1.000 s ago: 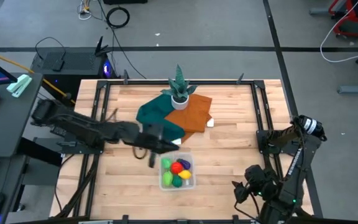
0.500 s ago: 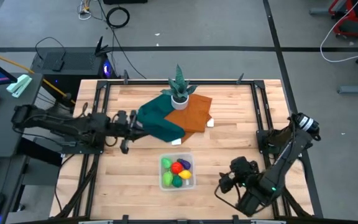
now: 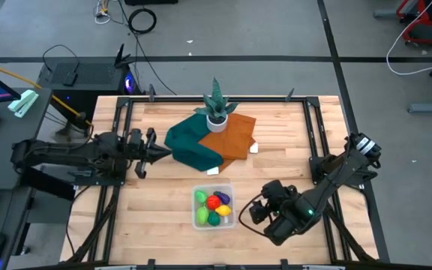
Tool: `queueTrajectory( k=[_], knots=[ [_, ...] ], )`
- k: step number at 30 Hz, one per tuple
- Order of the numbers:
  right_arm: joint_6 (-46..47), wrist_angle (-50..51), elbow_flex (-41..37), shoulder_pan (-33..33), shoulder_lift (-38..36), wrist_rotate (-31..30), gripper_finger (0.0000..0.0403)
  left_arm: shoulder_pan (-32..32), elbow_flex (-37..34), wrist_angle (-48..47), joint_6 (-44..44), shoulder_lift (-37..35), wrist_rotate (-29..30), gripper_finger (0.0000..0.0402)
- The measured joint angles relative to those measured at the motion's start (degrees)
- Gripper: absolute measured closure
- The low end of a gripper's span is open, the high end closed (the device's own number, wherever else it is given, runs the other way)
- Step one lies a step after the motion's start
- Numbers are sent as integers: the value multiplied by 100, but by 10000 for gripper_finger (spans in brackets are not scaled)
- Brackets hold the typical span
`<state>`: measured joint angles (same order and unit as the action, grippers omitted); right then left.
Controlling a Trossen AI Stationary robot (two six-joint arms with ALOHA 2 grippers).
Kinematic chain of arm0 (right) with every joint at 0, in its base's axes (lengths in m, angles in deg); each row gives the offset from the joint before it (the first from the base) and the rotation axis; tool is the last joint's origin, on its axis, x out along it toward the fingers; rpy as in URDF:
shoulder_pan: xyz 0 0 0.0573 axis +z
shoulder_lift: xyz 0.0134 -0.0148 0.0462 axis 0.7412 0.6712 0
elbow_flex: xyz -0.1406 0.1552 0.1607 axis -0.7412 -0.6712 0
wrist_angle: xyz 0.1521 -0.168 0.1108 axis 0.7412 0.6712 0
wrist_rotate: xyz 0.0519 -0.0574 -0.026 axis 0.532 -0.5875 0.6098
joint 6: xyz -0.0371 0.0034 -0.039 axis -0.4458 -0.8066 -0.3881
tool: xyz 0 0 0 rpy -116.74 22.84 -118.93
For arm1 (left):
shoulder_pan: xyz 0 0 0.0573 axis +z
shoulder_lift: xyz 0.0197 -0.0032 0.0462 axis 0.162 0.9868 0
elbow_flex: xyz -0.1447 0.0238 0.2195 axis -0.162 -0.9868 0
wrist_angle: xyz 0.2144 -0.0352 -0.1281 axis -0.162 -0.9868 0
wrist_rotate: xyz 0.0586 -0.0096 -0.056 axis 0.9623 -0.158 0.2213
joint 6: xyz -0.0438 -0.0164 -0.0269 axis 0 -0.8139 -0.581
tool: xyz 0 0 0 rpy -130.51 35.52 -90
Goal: Pick and placing Produce into tupperware
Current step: Return to Home Position
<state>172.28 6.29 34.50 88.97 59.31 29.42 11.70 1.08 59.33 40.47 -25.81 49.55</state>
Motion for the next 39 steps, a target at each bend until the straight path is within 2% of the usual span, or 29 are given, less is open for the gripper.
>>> queueTrajectory(
  k=[10, 14, 18, 26, 31, 39],
  knots=[
    [-128, -57, -2, -51, 0, 210, 94, 257, -307, -178, 182, -747, 498, 391],
    [-130, -61, 0, -51, 0, 268, 94, 256, -413, -184, 360, -1003, 1277, 395],
    [-128, -69, -2, -51, 0, 294, 94, 206, -449, -233, 632, -1138, 2015, 382],
    [-116, -111, -2, -49, 0, 339, 94, 66, -657, 32, 750, -1260, 1866, 396],
    [-113, -192, -2, -47, -1, 441, 94, -119, -935, 372, 755, -1514, 1823, 385],
    [-72, -244, -1, -47, 0, 446, 94, -204, -945, 292, 1054, -1812, 2050, 395]
  ],
)
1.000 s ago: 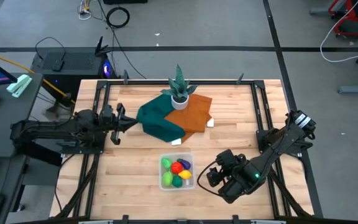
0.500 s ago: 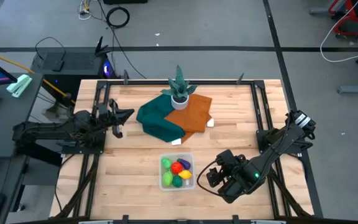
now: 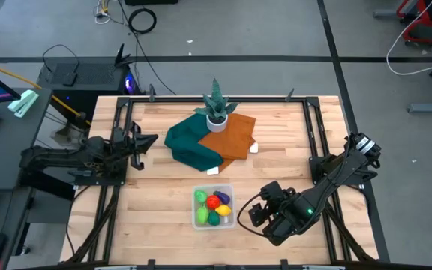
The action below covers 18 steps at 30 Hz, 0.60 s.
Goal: Pick and placing Produce into tupperware
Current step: Return to Home Position
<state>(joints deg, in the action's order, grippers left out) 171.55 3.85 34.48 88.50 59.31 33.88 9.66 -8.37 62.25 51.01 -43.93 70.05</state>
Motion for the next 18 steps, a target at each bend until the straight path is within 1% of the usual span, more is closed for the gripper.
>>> queueTrajectory(
  k=[5, 7, 12, 18],
  knots=[
    [39, -14, 0, 0, 0, 10, 94, 0, 0, -263, 27, -268, 6, 381],
    [47, -16, 0, 0, 0, 10, 94, 0, 0, -376, 21, -386, 6, 381],
    [49, -43, 0, 0, 0, 10, 94, 0, 0, -843, 14, -732, 8, 396],
    [54, -53, 0, 0, 0, 10, 94, 0, -3, -1342, -33, -1087, 6, 382]
  ],
)
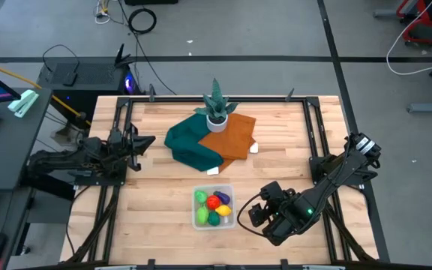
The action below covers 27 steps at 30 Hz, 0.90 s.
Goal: Pick and placing Produce into tupperware
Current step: Return to Home Position
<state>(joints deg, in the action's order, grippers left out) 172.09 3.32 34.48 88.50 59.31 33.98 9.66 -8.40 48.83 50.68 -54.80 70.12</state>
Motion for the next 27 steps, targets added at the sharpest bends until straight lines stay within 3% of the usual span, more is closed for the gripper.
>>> queueTrajectory(
  k=[9, 14, 21, 27],
  knots=[
    [100, -2, 0, 0, 0, 12, 94, 1, -305, 458, -80, -120, -197, 396],
    [122, -21, 0, 0, 0, 35, 94, 1, -305, 520, 26, -120, -671, 385],
    [118, -36, 1, 0, 0, 55, 94, 2, -305, 26, -87, -120, -1299, 395],
    [127, -46, 0, 0, 0, 153, 94, 0, -310, -793, -278, -117, -1313, 383]
  ],
)
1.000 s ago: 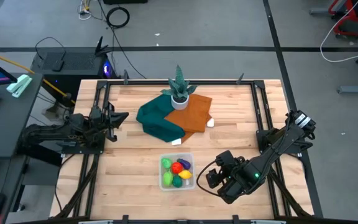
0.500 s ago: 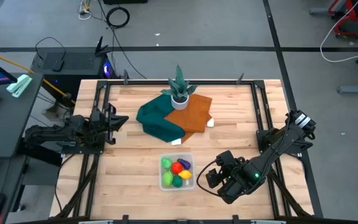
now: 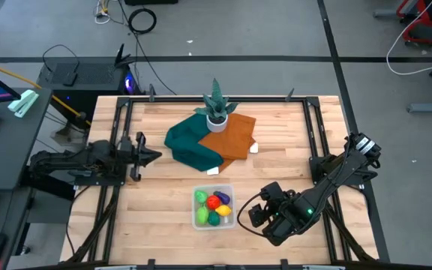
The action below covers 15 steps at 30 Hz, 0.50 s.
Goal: Pick and placing Produce into tupperware
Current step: Return to Home Position
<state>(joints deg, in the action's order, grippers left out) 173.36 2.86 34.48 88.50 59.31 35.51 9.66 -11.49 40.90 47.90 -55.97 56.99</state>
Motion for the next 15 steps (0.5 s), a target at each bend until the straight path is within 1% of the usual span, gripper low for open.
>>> queueTrajectory(
  k=[4, 8, 11, 15],
  knots=[
    [0, 0, 0, 0, 0, 2, 94, 0, 0, -147, 0, 0, 1, 396],
    [0, 2, 0, 0, 0, 1, 94, 1, 0, -544, -66, 1, -9, 389],
    [1, 2, 0, 0, -2, 0, 94, 1, 2, -628, -173, 10, -164, 382],
    [-49, 2, 0, 0, 0, -20, 94, 0, 2, -654, -330, 9, -193, 390]
  ],
)
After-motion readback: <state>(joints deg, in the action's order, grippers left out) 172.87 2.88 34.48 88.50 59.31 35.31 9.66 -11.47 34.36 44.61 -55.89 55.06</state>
